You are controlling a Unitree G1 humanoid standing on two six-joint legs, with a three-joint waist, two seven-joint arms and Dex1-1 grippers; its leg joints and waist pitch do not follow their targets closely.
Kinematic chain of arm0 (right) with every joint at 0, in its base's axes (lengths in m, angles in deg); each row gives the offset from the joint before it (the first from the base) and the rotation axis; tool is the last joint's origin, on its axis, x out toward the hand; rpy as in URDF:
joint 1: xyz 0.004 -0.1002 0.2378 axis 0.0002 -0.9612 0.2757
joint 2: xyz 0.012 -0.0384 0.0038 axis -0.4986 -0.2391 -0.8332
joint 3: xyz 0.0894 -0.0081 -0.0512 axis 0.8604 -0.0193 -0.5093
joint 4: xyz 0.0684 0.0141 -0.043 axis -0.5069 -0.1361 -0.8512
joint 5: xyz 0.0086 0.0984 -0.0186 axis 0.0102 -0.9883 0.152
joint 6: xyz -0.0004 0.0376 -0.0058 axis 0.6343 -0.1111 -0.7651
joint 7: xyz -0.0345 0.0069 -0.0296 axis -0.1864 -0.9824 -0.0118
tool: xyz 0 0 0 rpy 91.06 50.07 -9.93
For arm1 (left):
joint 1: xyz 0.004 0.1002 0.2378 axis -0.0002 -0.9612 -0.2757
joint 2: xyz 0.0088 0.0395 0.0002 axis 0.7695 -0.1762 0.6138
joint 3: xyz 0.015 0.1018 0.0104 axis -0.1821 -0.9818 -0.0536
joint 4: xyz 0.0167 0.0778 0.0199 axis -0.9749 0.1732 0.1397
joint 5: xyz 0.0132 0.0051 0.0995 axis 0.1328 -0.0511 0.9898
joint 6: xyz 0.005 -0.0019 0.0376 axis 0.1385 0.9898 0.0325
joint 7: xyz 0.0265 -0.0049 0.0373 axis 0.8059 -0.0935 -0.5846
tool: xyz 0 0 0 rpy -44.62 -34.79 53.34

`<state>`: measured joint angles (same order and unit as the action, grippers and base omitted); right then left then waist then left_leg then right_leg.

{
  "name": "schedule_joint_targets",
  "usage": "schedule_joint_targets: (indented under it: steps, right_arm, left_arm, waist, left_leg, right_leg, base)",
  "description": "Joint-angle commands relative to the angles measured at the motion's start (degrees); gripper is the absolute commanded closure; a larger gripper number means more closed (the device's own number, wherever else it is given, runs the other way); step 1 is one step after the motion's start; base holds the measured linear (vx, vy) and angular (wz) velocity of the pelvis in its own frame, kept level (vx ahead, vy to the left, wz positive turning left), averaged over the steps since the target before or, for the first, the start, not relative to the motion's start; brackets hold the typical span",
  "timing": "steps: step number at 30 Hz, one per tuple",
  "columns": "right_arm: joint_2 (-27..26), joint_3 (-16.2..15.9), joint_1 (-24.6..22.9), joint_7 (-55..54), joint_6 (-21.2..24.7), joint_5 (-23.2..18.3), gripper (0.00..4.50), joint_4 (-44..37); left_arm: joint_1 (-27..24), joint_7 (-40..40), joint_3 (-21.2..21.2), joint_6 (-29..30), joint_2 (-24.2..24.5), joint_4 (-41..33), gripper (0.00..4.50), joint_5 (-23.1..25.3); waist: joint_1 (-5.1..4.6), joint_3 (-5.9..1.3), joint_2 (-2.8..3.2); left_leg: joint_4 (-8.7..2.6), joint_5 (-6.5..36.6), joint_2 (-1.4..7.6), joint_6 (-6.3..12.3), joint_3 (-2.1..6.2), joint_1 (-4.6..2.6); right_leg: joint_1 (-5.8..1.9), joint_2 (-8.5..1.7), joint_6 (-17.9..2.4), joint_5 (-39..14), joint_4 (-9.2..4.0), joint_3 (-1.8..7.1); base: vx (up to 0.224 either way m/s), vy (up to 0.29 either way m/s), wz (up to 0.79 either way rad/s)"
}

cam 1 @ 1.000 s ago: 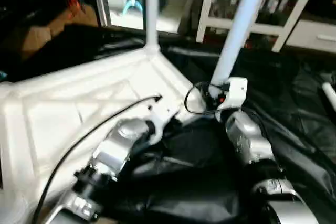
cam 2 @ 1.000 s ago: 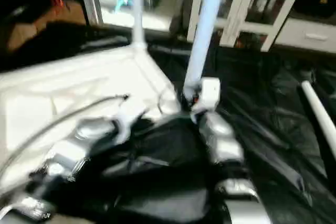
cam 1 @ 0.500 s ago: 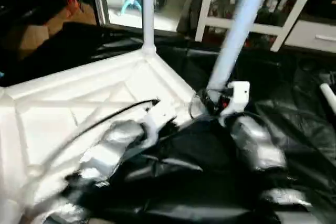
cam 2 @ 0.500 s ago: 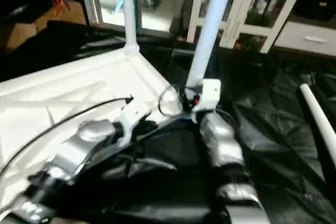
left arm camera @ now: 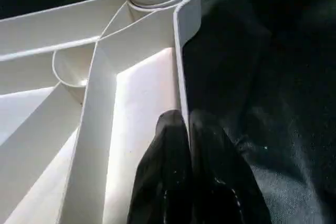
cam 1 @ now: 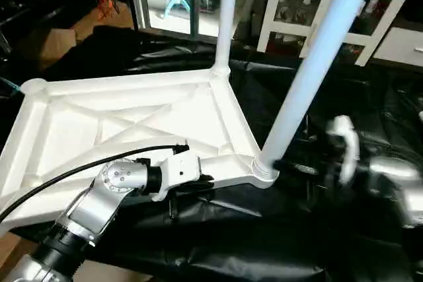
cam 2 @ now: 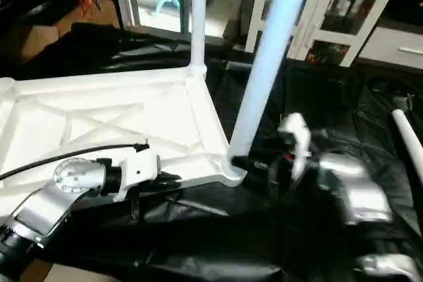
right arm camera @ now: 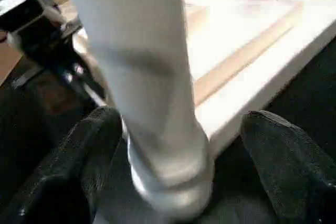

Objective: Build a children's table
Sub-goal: Rotate leg to tighten

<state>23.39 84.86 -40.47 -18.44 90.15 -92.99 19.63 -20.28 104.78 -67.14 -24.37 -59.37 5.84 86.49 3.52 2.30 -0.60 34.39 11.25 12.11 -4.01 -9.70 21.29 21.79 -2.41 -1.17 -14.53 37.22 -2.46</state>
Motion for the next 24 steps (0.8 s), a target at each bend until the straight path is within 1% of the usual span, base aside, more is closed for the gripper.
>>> schedule_joint_targets:
  steps: [1,2,3,4,5,6,7,8,10,11,12,13,14,15,16,17,19,20,21,22,23,24]
  right_arm:
    - [0.9,0.5,-0.7,1.7,0.9,-0.8,0.53,-2.3]
    - [0.9,0.0,-1.1,2.1,1.4,-0.9,0.53,-2.9]
    - [0.5,-0.4,-1.4,2.2,1.7,-1.0,0.53,-3.4]
    - [0.2,-0.5,-1.5,2.2,1.9,-1.1,0.53,-3.6]
    - [-0.3,-1.0,-1.7,2.2,2.0,-1.4,0.53,-3.8]
    - [-1.8,-2.1,-1.9,1.8,1.0,-1.2,0.53,-3.6]
    - [-2.6,-2.5,-1.8,1.6,0.5,-1.1,0.53,-3.3]
    - [-4.0,-3.2,-1.6,1.4,-0.3,-0.8,0.53,-2.8]
    - [-4.5,-3.4,-1.3,1.5,-0.7,-0.7,0.53,-2.5]
    - [-5.5,-3.5,-0.7,0.7,-1.7,0.3,0.53,-1.6]
    - [-5.5,-3.5,-0.7,0.7,-1.7,0.3,0.53,-1.6]
    - [-6.7,-2.8,0.5,-1.4,-3.5,1.4,0.53,0.0]
    - [-7.1,-2.6,0.9,-2.2,-4.1,1.8,0.53,0.6]
    - [-8.1,-1.9,2.3,-4.6,-6.0,2.5,0.53,2.5]
    - [-8.4,-1.7,2.8,-5.3,-6.6,2.7,0.53,3.2]
    - [-8.6,-1.7,3.0,-5.8,-6.4,2.8,0.53,3.4]
    - [-8.7,-1.7,3.1,-5.9,-6.1,2.8,0.53,3.5]
    - [-8.6,-1.6,3.1,-5.6,-5.8,2.6,0.68,3.5]
    - [-8.5,-1.5,3.0,-5.2,-5.8,2.5,0.79,3.6]
    - [-8.5,-1.5,3.0,-5.2,-5.8,2.5,0.79,3.6]
    - [-8.3,-1.2,3.0,-4.6,-5.8,2.5,0.99,3.9]
    - [-8.2,-1.2,3.0,-4.4,-5.9,2.5,1.1,4.0]
  left_arm:
    - [0.6,1.3,-1.5,-0.7,0.5,1.7,4.5,2.5]
    - [0.8,1.5,-1.6,-1.0,0.4,2.0,4.5,2.5]
    - [1.0,1.7,-1.7,-1.2,0.3,2.2,4.5,2.4]
    - [1.0,1.8,-1.7,-1.3,0.2,2.3,4.5,2.4]
    - [1.2,1.9,-1.9,-1.7,0.1,2.5,4.5,2.3]
    - [1.4,2.0,-2.1,-1.9,-0.3,2.5,4.5,2.0]
    - [1.5,2.0,-2.2,-1.9,-0.4,2.5,4.5,2.0]
    - [1.6,2.0,-2.4,-2.1,-0.7,2.5,4.5,2.1]
    - [1.7,2.0,-2.5,-2.3,-0.8,2.7,4.5,2.2]
    - [1.8,2.1,-2.6,-2.7,-1.1,3.0,4.5,2.4]
    - [1.8,2.1,-2.6,-2.7,-1.1,3.0,4.5,2.4]
    - [1.9,2.1,-2.7,-2.6,-1.3,2.8,4.5,2.5]
    - [1.9,2.1,-2.7,-2.6,-1.4,2.8,4.5,2.5]
    - [1.9,2.2,-2.8,-2.5,-1.5,2.6,4.5,2.4]
    - [1.9,2.2,-2.9,-2.5,-1.6,2.6,4.5,2.4]
    - [1.9,2.2,-2.9,-2.5,-1.6,2.5,4.5,2.4]
    - [1.8,2.2,-2.8,-2.5,-1.6,2.4,4.5,2.4]
    - [1.7,2.2,-2.7,-2.4,-1.6,2.3,4.5,2.4]
    - [1.6,2.3,-2.5,-2.4,-1.6,2.3,4.5,2.4]
    - [1.6,2.3,-2.5,-2.4,-1.6,2.3,4.5,2.4]
    - [1.5,2.3,-2.3,-2.4,-1.6,2.2,4.5,2.5]
    - [1.5,2.3,-2.3,-2.4,-1.6,2.2,4.5,2.5]
  waist:
    - [-0.1,-3.54,-0.14]
    - [-0.15,-3.46,0.15]
    - [-0.16,-3.46,0.27]
    - [-0.2,-3.47,0.15]
    - [-0.22,-3.51,0.17]
    - [-0.22,-3.56,0.18]
    - [-0.26,-3.52,0.18]
    - [-0.28,-3.6,0.22]
    - [-0.1,-3.65,0.29]
    - [-0.11,-3.64,0.31]
    - [-0.12,-3.7,0.36]
    - [-0.19,-3.73,0.03]
    - [-0.19,-3.73,0.03]
    - [-0.14,-3.76,0.23]
    - [-0.1,-3.79,0.27]
    - [0.11,-3.79,0.39]
    - [0.35,-3.92,0.35]
    - [0.55,-3.95,0.23]
    - [0.63,-3.99,0.25]
    - [0.74,-4.03,0.24]
    - [0.85,-4.0,0.06]
    - [0.98,-3.95,0.14]
  left_leg:
    - [-2.7,2.1,1.09,4.82,-0.03,-0.51]
    - [-2.76,2.6,1.17,4.61,0.01,-0.57]
    - [-2.75,2.8,1.15,4.51,0.03,-0.59]
    - [-2.79,3.4,1.25,4.38,0.02,-0.64]
    - [-2.82,3.3,1.29,4.23,0.07,-0.71]
    - [-2.74,3.2,1.27,4.14,0.04,-0.69]
    - [-2.78,3.3,1.25,4.08,0.04,-0.65]
    - [-2.81,3.0,1.34,3.86,0.09,-0.68]
    - [-2.76,2.4,1.23,3.8,0.12,-0.66]
    - [-2.78,2.2,1.23,3.91,0.13,-0.63]
    - [-2.75,2.0,1.21,3.89,0.12,-0.64]
    - [-2.74,1.6,1.18,3.86,0.1,-0.59]
    - [-2.74,1.6,1.18,3.86,0.1,-0.59]
    - [-2.75,1.6,1.21,3.77,0.08,-0.62]
    - [-2.74,1.5,1.17,3.53,0.05,-0.74]
    - [-2.69,1.2,1.25,3.58,0.0,-0.86]
    - [-2.59,-0.2,1.15,3.89,0.03,-0.76]
    - [-2.57,-0.8,1.13,4.21,0.03,-0.7]
    - [-2.53,-1.0,1.13,4.38,0.03,-0.67]
    - [-2.48,-1.1,1.09,4.58,0.0,-0.64]
    - [-2.49,-0.8,1.09,4.68,-0.03,-0.58]
    - [-2.53,-0.4,1.12,4.59,-0.05,-0.6]
  right_leg:
    - [-3.62,-4.11,-13.8,13.8,-3.62,2.54]
    - [-3.43,-4.2,-13.8,12.3,-3.72,2.54]
    - [-3.43,-4.17,-13.7,11.6,-3.81,2.52]
    - [-3.38,-4.22,-13.7,10.6,-3.9,2.54]
    - [-3.27,-4.19,-13.9,10.1,-3.86,2.49]
    - [-3.19,-4.23,-14.1,10.0,-3.82,2.53]
    - [-3.18,-4.24,-14.1,9.8,-3.83,2.52]
    - [-3.11,-4.33,-14.2,10.0,-3.75,2.57]
    - [-3.22,-4.23,-14.2,10.8,-3.65,2.54]
    - [-3.17,-4.21,-14.2,11.4,-3.61,2.51]
    - [-3.17,-4.25,-14.2,11.9,-3.54,2.51]
    - [-3.18,-4.25,-14.3,12.4,-3.44,2.51]
    - [-3.18,-4.25,-14.3,12.4,-3.44,2.51]
    - [-3.04,-4.49,-14.6,12.1,-3.42,2.52]
    - [-3.01,-4.32,-14.6,11.9,-3.4,2.52]
    - [-2.97,-4.32,-14.6,12.4,-3.36,2.55]
    - [-3.16,-4.18,-14.3,14.7,-3.08,2.57]
    - [-3.22,-4.2,-14.1,16.0,-2.95,2.56]
    - [-3.24,-4.2,-14.0,16.5,-2.89,2.55]
    - [-3.27,-4.18,-13.9,17.3,-2.84,2.53]
    - [-3.32,-4.22,-13.8,17.2,-2.85,2.54]
    - [-3.25,-4.27,-13.7,16.4,-2.96,2.54]
  base:
    - [0.0,0.0,0.0]
    - [0.0,0.0,0.0]
    - [0.0,0.0,0.0]
    - [0.0,0.0,0.0]
    - [0.0,0.0,0.0]
    - [0.0,0.0,0.0]
    - [0.0,0.0,0.0]
    - [0.0,0.0,0.0]
    - [0.0,0.0,0.0]
    - [0.0,0.0,0.0]
    - [0.0,0.0,0.0]
    - [0.0,0.0,0.0]
    - [0.0,0.0,0.0]
    - [0.0,0.0,0.0]
    - [0.0,0.0,0.0]
    - [0.0,0.0,0.0]
    - [0.0,0.0,0.0]
    - [0.0,0.0,0.0]
    - [0.0,0.0,0.0]
    - [0.0,0.0,0.0]
    - [0.0,0.0,0.0]
    - [0.0,0.0,0.0]
